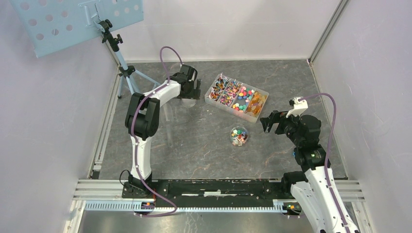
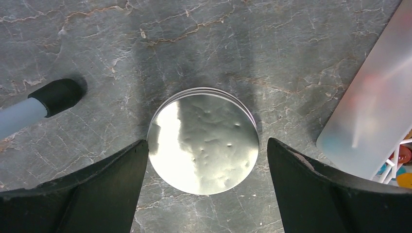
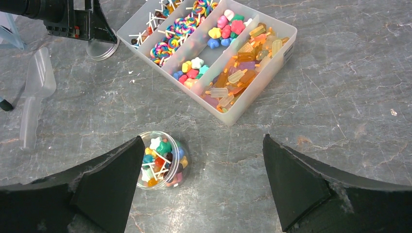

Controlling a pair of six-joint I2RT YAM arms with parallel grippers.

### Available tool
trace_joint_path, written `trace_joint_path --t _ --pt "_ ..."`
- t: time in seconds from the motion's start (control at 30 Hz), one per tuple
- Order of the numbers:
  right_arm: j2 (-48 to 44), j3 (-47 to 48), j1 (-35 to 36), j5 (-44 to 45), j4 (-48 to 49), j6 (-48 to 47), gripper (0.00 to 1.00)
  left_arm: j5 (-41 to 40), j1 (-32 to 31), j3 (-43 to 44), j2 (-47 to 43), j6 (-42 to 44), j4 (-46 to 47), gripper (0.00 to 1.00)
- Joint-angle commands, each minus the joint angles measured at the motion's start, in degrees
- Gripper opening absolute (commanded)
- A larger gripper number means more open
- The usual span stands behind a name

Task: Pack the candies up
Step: Pick up the bottle lid at the center of the board.

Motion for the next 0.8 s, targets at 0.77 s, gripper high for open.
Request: trace_joint_path --t 0.77 --pt "-0.8 1.4 -0.3 0.1 2.9 0.5 0.98 0.8 0.7 1.0 -0.2 5.0 -0.8 0.99"
